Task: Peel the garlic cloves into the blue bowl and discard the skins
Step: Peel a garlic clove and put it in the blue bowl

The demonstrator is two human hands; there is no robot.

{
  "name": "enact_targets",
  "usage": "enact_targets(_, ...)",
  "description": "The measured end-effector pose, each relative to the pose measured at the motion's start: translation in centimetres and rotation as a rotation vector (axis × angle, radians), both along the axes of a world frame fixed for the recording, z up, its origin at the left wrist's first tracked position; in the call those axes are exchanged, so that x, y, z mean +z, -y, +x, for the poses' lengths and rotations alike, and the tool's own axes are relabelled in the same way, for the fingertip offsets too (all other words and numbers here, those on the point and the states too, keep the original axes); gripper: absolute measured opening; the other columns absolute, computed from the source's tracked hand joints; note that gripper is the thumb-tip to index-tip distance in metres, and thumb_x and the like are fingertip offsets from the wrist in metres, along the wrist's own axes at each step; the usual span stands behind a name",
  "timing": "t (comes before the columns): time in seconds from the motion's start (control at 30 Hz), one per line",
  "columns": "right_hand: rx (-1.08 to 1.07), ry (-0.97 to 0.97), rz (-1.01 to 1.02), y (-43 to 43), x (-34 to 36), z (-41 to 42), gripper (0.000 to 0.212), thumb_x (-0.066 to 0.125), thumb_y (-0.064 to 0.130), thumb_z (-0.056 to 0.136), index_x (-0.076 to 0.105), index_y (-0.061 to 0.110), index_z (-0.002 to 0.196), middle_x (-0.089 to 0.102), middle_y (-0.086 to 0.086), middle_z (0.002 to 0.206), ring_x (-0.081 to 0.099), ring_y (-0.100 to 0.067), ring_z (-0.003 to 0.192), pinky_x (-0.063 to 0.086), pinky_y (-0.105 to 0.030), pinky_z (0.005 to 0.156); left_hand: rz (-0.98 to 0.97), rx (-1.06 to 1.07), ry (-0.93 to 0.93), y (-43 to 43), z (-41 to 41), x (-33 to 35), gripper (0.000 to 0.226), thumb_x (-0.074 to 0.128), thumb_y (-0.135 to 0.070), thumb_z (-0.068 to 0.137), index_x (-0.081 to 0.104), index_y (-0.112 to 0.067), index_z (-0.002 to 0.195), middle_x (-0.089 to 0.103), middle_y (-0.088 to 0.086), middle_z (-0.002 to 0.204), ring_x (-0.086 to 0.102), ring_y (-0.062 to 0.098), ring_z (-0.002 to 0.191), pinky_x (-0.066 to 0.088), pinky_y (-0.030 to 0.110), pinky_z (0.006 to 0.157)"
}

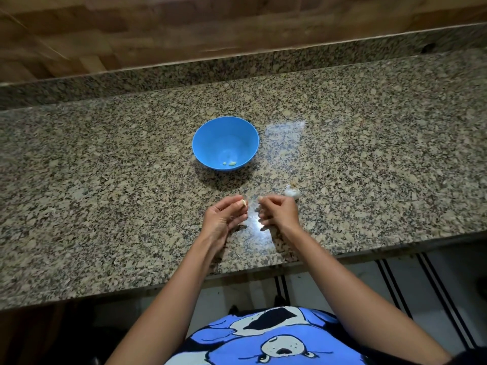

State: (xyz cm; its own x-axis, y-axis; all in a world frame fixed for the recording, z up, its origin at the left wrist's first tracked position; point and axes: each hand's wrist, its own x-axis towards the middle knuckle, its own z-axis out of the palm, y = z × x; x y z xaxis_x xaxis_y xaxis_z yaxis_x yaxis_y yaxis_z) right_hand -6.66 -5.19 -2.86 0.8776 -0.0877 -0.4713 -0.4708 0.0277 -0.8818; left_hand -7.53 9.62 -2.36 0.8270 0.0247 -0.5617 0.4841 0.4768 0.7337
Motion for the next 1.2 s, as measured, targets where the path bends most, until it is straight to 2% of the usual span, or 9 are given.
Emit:
enact_targets(0.13,0.138,0.160,-0.431,-0.4,-0.4,-0.2,0.024,0.066,0.027,0.084,0.068,0.007,0.071,0.066,-0.009,0.062,0.058,-0.018,0.049,0.052,-0.031,0.053,0.278,-0.085,0.058,0.1,0.0,-0.6,0.018,0.068,0.003,0.080,0.068,0.000,0.098,0.073,0.014,0.086,0.070,0.024,0.076,0.059,0.024,0.064)
enact_targets(0.23,0.218,0.190,-0.564,-0.9,-0.7,-0.1,0.022,0.061,0.022,0.089,0.069,0.004,0.081,0.067,-0.008,0.069,0.056,-0.015,0.053,0.053,-0.031,0.057,0.362,-0.074,0.103,0.5,0.1,-0.7,0.016,0.067,0.004,0.080,0.069,0.001,0.096,0.073,0.012,0.080,0.069,0.019,0.067,0.058,0.022,0.063)
enact_targets(0.3,0.227,0.186,-0.507,-1.0,-0.4,-0.2,0.015,0.056,0.014,0.092,0.068,0.007,0.097,0.069,-0.006,0.077,0.057,-0.013,0.050,0.054,-0.027,0.052,0.413,-0.074,0.142,0.8,0.2,-0.9,0.018,0.068,0.005,0.080,0.069,0.002,0.097,0.072,0.012,0.085,0.069,0.015,0.066,0.058,0.021,0.064)
enact_targets(0.37,0.227,0.173,-0.370,-1.0,-0.2,-0.2,0.017,0.057,0.014,0.091,0.068,0.011,0.104,0.070,-0.007,0.079,0.061,-0.018,0.053,0.058,-0.034,0.053,0.470,-0.083,0.186,1.0,0.2,-0.9,0.020,0.069,0.004,0.079,0.070,0.002,0.098,0.072,0.010,0.089,0.070,0.013,0.070,0.057,0.019,0.066)
enact_targets(0.6,0.242,0.107,-0.183,-0.7,0.0,0.6,0.014,0.065,0.014,0.086,0.070,0.007,0.097,0.071,-0.011,0.080,0.064,-0.025,0.062,0.058,-0.046,0.066,0.716,-0.195,0.355,0.8,0.3,-0.8,0.017,0.069,-0.002,0.081,0.072,-0.005,0.097,0.072,0.001,0.089,0.069,0.006,0.080,0.053,0.014,0.069)
enact_targets(0.73,0.278,0.135,-0.250,-0.8,-0.2,0.9,0.013,0.062,0.011,0.087,0.071,0.006,0.095,0.071,-0.013,0.075,0.067,-0.028,0.062,0.058,-0.045,0.062,0.883,-0.269,0.442,0.5,0.6,-0.8,0.017,0.068,-0.006,0.083,0.074,-0.011,0.098,0.072,-0.006,0.090,0.066,0.000,0.082,0.050,0.009,0.072)
enact_targets(0.87,0.289,0.153,-0.266,-0.7,0.0,1.4,0.013,0.061,0.008,0.087,0.071,0.009,0.094,0.072,-0.011,0.078,0.069,-0.027,0.067,0.058,-0.042,0.066,0.874,-0.261,0.451,0.4,0.7,-0.8,0.017,0.068,-0.006,0.083,0.075,-0.013,0.097,0.072,-0.007,0.088,0.066,-0.002,0.079,0.052,0.012,0.072)
enact_targets(1.0,0.322,0.130,-0.168,-0.6,0.6,1.5,0.014,0.062,0.010,0.087,0.070,0.004,0.098,0.071,-0.015,0.083,0.066,-0.023,0.068,0.058,-0.039,0.068,0.723,-0.186,0.363,0.1,1.2,-0.8,0.016,0.072,-0.005,0.079,0.074,-0.011,0.094,0.073,0.000,0.087,0.070,0.014,0.083,0.056,0.025,0.075)
enact_targets(1.2,0.351,0.164,-0.264,-0.5,0.3,2.0,0.015,0.063,0.010,0.086,0.072,0.003,0.096,0.072,-0.014,0.080,0.070,-0.024,0.074,0.059,-0.037,0.072,0.728,-0.243,0.391,-0.1,1.3,-0.6,0.015,0.073,-0.007,0.078,0.074,-0.009,0.093,0.074,0.002,0.088,0.070,0.012,0.082,0.055,0.023,0.074)
